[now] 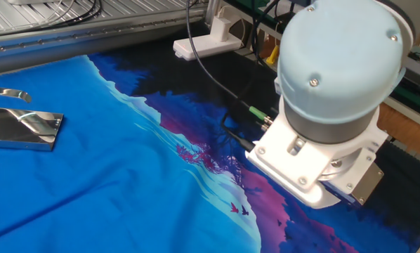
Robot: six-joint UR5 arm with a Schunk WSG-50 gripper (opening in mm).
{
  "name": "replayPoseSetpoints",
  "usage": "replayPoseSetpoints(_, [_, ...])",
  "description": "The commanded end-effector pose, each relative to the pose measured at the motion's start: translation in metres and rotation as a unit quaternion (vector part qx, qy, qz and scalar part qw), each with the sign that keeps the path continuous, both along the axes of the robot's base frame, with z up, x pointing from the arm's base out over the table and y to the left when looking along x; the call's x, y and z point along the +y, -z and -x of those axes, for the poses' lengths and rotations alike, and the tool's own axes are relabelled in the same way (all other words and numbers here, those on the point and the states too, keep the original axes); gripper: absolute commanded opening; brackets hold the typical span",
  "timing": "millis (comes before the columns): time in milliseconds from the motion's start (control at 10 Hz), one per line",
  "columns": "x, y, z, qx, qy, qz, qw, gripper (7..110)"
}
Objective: Put the toilet paper on its holder
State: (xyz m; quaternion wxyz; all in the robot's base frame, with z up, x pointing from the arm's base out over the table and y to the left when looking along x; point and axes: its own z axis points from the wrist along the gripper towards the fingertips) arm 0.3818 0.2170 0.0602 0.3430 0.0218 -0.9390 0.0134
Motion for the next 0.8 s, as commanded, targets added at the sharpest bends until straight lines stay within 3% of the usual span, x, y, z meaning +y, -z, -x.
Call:
replayPoseSetpoints(0, [-0.004,0.005,-0.009,-0.016,0.001,0.007,0.9998,88])
replayPoseSetpoints(100, [-0.009,0.012,-0.021,-0.045,0.000,0.019,0.9988,88])
replayPoseSetpoints(200, [-0.018,0.023,-0.040,-0.088,-0.002,0.037,0.9954,88])
replayPoseSetpoints(300, [-0.014,0.027,-0.047,-0.104,-0.002,0.025,0.9943,88])
replayPoseSetpoints(500, [-0.025,0.038,-0.050,-0.110,-0.012,0.019,0.9937,88])
replayPoseSetpoints(700, [-0.039,0.049,-0.037,-0.111,-0.023,0.018,0.9934,88])
